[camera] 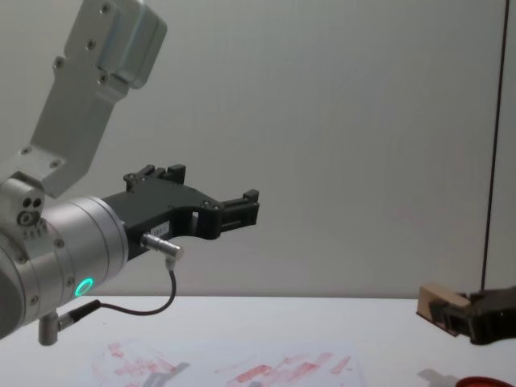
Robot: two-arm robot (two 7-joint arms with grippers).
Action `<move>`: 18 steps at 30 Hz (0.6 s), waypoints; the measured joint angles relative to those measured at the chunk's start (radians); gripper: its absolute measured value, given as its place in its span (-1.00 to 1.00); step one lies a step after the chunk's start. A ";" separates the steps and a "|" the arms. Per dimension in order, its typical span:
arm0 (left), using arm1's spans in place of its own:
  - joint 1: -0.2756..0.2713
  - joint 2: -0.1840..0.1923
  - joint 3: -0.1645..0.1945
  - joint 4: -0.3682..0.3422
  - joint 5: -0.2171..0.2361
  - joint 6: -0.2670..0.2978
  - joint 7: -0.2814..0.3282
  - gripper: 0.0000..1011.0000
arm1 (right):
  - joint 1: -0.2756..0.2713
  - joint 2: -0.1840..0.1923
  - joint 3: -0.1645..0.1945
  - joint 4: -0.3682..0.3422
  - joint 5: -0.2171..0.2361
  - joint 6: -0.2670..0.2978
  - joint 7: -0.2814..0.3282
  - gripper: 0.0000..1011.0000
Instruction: Use the one hand to pick up the stamp and affix it onto the A4 paper.
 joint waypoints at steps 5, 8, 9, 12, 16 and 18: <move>0.000 0.000 0.000 0.000 0.000 0.000 0.000 0.98 | -0.019 0.010 0.002 -0.014 0.009 0.010 -0.007 -0.56; 0.000 0.000 0.000 0.000 0.000 0.000 0.000 0.98 | -0.030 0.016 0.004 -0.027 0.016 0.017 -0.012 -0.56; 0.000 0.000 0.000 0.000 0.000 0.000 0.000 0.98 | -0.034 0.018 0.004 -0.031 0.018 0.018 -0.014 -0.56; 0.000 0.000 0.000 0.000 0.000 0.000 0.000 0.98 | -0.048 0.026 0.008 -0.048 0.028 0.026 -0.023 -0.56; 0.000 0.000 0.000 0.000 0.000 0.000 0.000 0.98 | -0.064 0.036 0.013 -0.067 0.040 0.035 -0.036 -0.56; 0.000 0.000 0.000 0.000 0.000 0.000 0.000 0.98 | -0.074 0.042 0.016 -0.078 0.047 0.040 -0.042 -0.56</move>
